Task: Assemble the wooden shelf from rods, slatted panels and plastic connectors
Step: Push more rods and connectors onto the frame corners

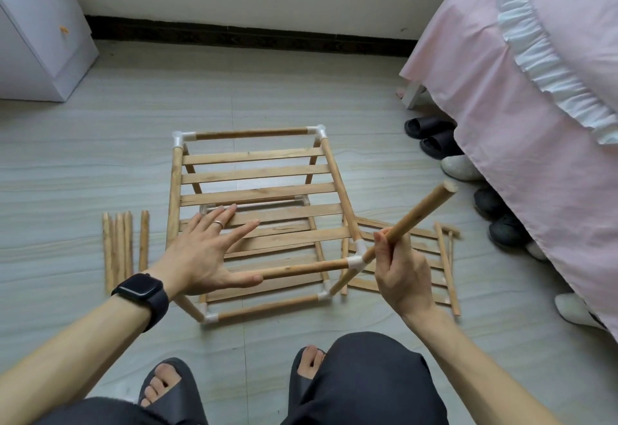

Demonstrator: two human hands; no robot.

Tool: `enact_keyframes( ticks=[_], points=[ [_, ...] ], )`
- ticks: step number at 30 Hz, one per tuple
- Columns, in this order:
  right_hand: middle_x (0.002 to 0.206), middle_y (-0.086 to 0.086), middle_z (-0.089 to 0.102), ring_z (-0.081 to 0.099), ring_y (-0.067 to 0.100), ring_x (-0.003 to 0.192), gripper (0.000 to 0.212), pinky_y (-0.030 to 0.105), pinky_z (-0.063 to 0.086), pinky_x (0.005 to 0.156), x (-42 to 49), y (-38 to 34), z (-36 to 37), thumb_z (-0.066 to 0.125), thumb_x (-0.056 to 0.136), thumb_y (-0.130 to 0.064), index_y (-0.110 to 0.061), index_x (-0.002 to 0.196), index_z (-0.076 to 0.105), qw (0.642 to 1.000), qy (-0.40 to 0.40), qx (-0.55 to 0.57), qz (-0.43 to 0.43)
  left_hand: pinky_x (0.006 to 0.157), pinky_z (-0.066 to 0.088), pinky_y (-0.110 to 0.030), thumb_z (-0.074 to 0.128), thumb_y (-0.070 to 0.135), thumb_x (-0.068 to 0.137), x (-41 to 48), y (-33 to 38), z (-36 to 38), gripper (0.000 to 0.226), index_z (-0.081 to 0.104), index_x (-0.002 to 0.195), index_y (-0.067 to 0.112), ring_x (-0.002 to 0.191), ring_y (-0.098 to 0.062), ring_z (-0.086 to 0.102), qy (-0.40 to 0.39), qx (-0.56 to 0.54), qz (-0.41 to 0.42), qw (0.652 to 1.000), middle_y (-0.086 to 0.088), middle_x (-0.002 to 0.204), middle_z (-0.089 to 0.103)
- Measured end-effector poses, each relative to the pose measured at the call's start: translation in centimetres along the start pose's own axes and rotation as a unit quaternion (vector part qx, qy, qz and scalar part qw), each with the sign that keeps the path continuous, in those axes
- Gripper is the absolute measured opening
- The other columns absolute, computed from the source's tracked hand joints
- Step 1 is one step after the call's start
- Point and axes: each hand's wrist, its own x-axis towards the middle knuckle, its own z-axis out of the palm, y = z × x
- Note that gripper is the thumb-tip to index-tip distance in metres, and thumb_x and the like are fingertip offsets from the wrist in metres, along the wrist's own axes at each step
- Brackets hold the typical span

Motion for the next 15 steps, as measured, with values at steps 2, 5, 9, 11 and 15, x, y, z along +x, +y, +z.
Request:
enact_keyframes(
  ticks=[2, 5, 9, 11, 15],
  points=[
    [0.061, -0.004, 0.063, 0.061, 0.019, 0.046, 0.041, 0.035, 0.046, 0.039, -0.1, -0.1, 0.0, 0.032, 0.105, -0.050, -0.015, 0.109, 0.051, 0.999, -0.023, -0.025, 0.042, 0.125, -0.009, -0.046, 0.011, 0.109, 0.059, -0.4, 0.2, -0.2, 0.101, -0.017, 0.145, 0.064, 0.154, -0.021, -0.020, -0.006, 0.019, -0.010, 1.000, 0.001, 0.167, -0.021],
    [0.061, -0.009, 0.064, 0.062, 0.008, 0.052, 0.032, 0.037, 0.050, 0.048, -1.8, -0.3, 0.6, 0.035, 0.102, -0.055, -0.027, 0.108, 0.050, 0.981, -0.131, -0.046, 0.139, 0.125, -0.004, -0.052, 0.006, 0.107, 0.061, -1.2, 0.3, -0.3, 0.108, -0.013, 0.153, 0.053, 0.154, -0.025, -0.019, 0.002, 0.023, -0.029, 0.999, 0.001, 0.167, -0.019],
    [0.072, -0.018, 0.063, 0.064, 0.014, 0.067, 0.019, 0.038, 0.048, 0.057, -6.0, -1.0, 1.4, 0.054, 0.100, -0.034, -0.037, 0.113, 0.040, 0.964, -0.114, -0.017, 0.241, 0.124, -0.011, -0.046, -0.003, 0.096, 0.075, -3.4, -0.8, 0.5, 0.099, 0.001, 0.159, 0.043, 0.155, -0.019, -0.014, 0.061, 0.006, -0.042, 0.997, 0.002, 0.167, -0.011],
    [0.070, -0.020, 0.062, 0.060, 0.007, 0.064, 0.020, 0.036, 0.047, 0.055, -6.9, -2.3, 1.8, 0.058, 0.097, -0.035, -0.041, 0.103, 0.040, 0.965, -0.128, -0.038, 0.224, 0.124, -0.009, -0.045, -0.001, 0.088, 0.083, -4.7, -1.8, 0.7, 0.091, 0.008, 0.160, 0.041, 0.155, -0.015, -0.011, 0.084, -0.016, -0.062, 0.994, 0.005, 0.168, -0.009],
    [0.069, -0.015, 0.060, 0.063, 0.015, 0.063, 0.007, 0.038, 0.053, 0.057, -4.5, -6.4, 4.3, 0.058, 0.095, -0.036, -0.034, 0.096, 0.051, 0.982, -0.161, -0.053, 0.082, 0.122, 0.018, -0.049, 0.022, 0.067, 0.100, -7.4, -4.4, 1.3, 0.062, 0.023, 0.157, 0.043, 0.153, -0.020, 0.015, 0.145, -0.151, -0.156, 0.965, 0.002, 0.169, 0.013]
  ],
)
